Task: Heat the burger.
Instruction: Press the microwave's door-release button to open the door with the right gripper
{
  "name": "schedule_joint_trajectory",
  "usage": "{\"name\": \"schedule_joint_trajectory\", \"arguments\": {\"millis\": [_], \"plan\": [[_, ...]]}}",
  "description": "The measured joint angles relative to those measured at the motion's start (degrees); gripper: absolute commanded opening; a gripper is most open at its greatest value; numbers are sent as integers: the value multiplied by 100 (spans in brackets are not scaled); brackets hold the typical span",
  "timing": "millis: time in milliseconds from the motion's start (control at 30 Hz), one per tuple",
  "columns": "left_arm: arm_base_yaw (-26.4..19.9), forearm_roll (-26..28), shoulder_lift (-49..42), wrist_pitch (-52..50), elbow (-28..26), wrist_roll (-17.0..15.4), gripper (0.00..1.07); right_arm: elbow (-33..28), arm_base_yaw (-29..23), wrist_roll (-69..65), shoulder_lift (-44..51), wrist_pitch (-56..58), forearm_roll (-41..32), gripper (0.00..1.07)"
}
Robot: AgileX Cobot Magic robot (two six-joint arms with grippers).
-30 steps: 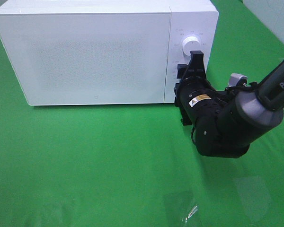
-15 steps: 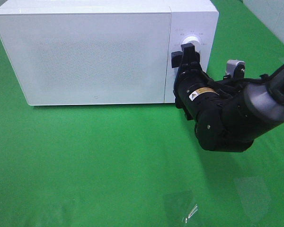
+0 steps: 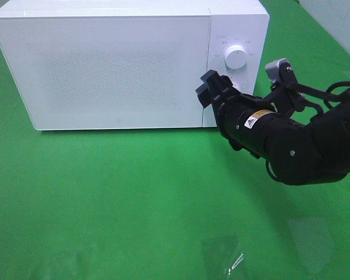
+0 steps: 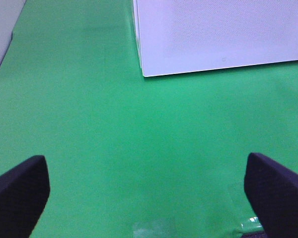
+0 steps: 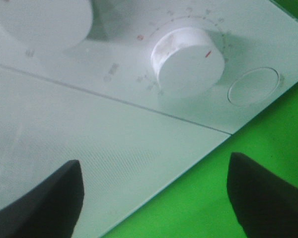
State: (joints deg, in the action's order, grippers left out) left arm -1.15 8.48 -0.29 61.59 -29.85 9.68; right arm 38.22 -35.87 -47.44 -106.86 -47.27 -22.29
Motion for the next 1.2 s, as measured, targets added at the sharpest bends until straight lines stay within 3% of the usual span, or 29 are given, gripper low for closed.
{"name": "schedule_joint_trajectory", "arguments": {"millis": [300,433,600,800,1200], "plan": [[0,0,0,0,6,0,100,-23,17,1490,636,1581,768,76],[0,0,0,0,6,0,100,-23,23,2521,1243,2951,1186,76],[0,0,0,0,6,0,100,-29,23,2974,1610,3541,1324,76],[0,0,0,0,6,0,100,-29,23,4114,2744,5042,1421,76],[0,0,0,0,6,0,100,-29,23,4526,4068,7299,1885,76]]}}
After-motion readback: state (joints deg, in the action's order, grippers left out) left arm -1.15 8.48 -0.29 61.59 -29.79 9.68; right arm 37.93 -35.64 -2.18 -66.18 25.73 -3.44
